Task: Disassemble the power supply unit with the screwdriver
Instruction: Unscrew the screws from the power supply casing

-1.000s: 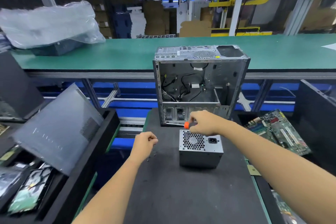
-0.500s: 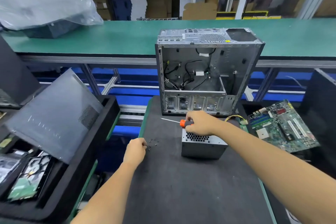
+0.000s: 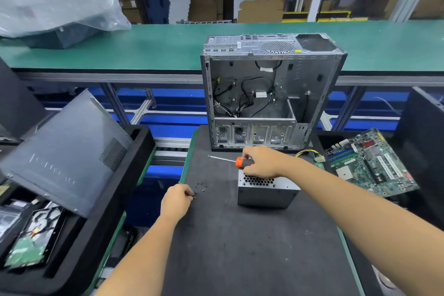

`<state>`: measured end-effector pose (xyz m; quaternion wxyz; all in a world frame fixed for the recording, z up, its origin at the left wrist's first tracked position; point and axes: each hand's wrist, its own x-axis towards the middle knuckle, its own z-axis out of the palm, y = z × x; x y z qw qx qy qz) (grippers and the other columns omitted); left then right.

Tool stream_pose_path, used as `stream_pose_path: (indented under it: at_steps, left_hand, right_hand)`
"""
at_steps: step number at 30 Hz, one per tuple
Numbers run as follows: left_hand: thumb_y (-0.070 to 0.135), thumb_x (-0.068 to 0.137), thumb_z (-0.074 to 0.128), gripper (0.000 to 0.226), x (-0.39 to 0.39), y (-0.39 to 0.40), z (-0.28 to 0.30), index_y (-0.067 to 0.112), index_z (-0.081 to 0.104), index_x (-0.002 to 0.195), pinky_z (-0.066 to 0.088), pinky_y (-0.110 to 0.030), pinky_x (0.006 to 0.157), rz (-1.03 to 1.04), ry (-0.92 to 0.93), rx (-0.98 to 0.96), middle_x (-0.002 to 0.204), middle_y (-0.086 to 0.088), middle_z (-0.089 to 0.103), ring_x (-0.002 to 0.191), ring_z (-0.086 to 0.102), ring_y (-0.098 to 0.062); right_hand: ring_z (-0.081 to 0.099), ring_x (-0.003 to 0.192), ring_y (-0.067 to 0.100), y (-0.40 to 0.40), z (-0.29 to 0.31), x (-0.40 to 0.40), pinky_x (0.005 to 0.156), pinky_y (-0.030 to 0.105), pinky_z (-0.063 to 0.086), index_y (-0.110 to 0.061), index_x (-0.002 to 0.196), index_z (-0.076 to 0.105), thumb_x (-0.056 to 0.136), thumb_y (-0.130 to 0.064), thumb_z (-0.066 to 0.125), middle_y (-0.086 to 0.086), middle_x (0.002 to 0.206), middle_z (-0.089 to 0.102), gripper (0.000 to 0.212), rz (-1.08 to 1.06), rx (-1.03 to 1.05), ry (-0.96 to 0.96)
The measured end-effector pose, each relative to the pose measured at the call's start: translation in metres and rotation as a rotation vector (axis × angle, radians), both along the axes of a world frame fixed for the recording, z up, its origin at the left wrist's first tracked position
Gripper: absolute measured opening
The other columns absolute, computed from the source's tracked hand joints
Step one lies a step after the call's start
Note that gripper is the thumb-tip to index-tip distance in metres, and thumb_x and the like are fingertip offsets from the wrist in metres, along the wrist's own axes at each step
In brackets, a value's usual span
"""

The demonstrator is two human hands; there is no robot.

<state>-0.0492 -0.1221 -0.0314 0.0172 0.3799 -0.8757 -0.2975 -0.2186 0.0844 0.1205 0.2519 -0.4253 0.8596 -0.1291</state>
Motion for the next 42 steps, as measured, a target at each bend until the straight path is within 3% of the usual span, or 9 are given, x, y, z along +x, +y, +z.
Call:
stream_pose_path:
  at_steps: [5,8,10,13,15,18,26,33,42]
  left_hand:
    - [0.006,0.087,0.063,0.016,0.006,-0.008,0.007,0.020,0.069,0.087,0.051,-0.027,0.069,0.062,0.092,0.070,0.081,0.005,0.068,0.074,0.061,-0.010]
    - [0.012,0.089,0.060,0.013,0.000,-0.008,0.026,0.019,0.063,0.100,0.042,-0.026,0.065,0.193,0.325,0.034,0.092,0.001,0.065,0.077,0.059,-0.015]
    - [0.019,0.087,0.066,0.036,-0.015,-0.001,0.047,0.023,0.052,0.119,0.040,-0.027,0.068,0.073,0.412,0.040,0.100,0.006,0.055,0.081,0.057,-0.017]
    - [0.022,0.085,0.071,0.061,-0.043,0.021,0.080,0.033,0.037,0.134,0.043,-0.023,0.066,-0.211,0.428,0.041,0.107,0.012,0.045,0.069,0.051,-0.010]
    - [0.017,0.089,0.066,0.041,-0.063,0.036,0.094,0.024,0.053,0.127,0.042,-0.023,0.071,-0.348,0.434,-0.054,0.102,0.009,0.053,0.070,0.053,-0.011]
    - [0.010,0.093,0.059,0.013,-0.085,0.064,0.106,0.009,0.072,0.095,0.041,-0.022,0.072,-0.496,0.401,-0.113,0.085,-0.001,0.068,0.074,0.058,-0.014]
    - [0.016,0.089,0.066,0.013,-0.120,0.136,0.117,0.006,0.075,0.087,0.045,-0.028,0.074,-0.709,0.439,-0.101,0.083,-0.006,0.067,0.079,0.060,-0.019]
    - [0.002,0.080,0.072,0.006,-0.133,0.183,0.106,0.003,0.071,0.074,0.046,-0.008,0.062,-0.644,0.428,0.167,0.079,-0.005,0.067,0.075,0.066,-0.019]
    - [0.005,0.080,0.071,0.011,-0.128,0.173,0.100,0.014,0.076,0.079,0.036,-0.005,0.068,-0.643,0.475,0.111,0.078,0.010,0.055,0.075,0.052,0.002]
  right_hand:
    - [0.050,0.069,0.017,0.001,0.016,0.006,0.057,0.030,0.038,-0.015,0.097,0.052,0.091,-0.031,0.058,0.003,0.088,0.057,0.019,0.061,0.005,0.062]
    - [0.049,0.065,0.014,0.000,0.034,0.008,0.053,0.028,0.038,-0.011,0.099,0.055,0.088,-0.026,0.061,0.002,0.089,0.055,0.020,0.062,-0.020,0.103]
    - [0.049,0.065,0.014,0.001,0.047,0.009,0.051,0.027,0.037,-0.011,0.100,0.058,0.084,-0.023,0.064,0.000,0.088,0.055,0.021,0.067,-0.020,0.161]
    - [0.051,0.069,0.018,0.008,0.066,0.005,0.052,0.028,0.036,-0.016,0.086,0.059,0.079,-0.022,0.065,0.001,0.085,0.059,0.012,0.069,-0.008,0.250]
    - [0.052,0.078,0.021,0.019,0.076,0.002,0.054,0.029,0.037,-0.023,0.076,0.055,0.078,-0.024,0.067,-0.002,0.079,0.057,0.012,0.068,0.013,0.291]
    - [0.054,0.082,0.017,0.043,0.090,-0.005,0.060,0.029,0.043,-0.021,0.090,0.066,0.075,-0.026,0.072,-0.002,0.087,0.060,0.017,0.043,0.032,0.325]
    - [0.056,0.066,0.008,0.106,0.128,-0.015,0.054,0.023,0.041,-0.019,0.083,0.066,0.070,-0.026,0.077,-0.012,0.070,0.059,0.018,-0.188,-0.274,0.318]
    - [0.044,0.057,0.005,0.112,0.119,-0.012,0.044,0.025,0.032,-0.006,0.073,0.063,0.069,-0.022,0.070,0.002,0.065,0.060,0.018,-0.259,-0.188,0.405]
    - [0.046,0.058,0.018,0.104,0.120,-0.014,0.050,0.027,0.039,0.004,0.079,0.064,0.068,-0.020,0.070,0.021,0.079,0.071,0.027,-0.282,-0.171,0.350]
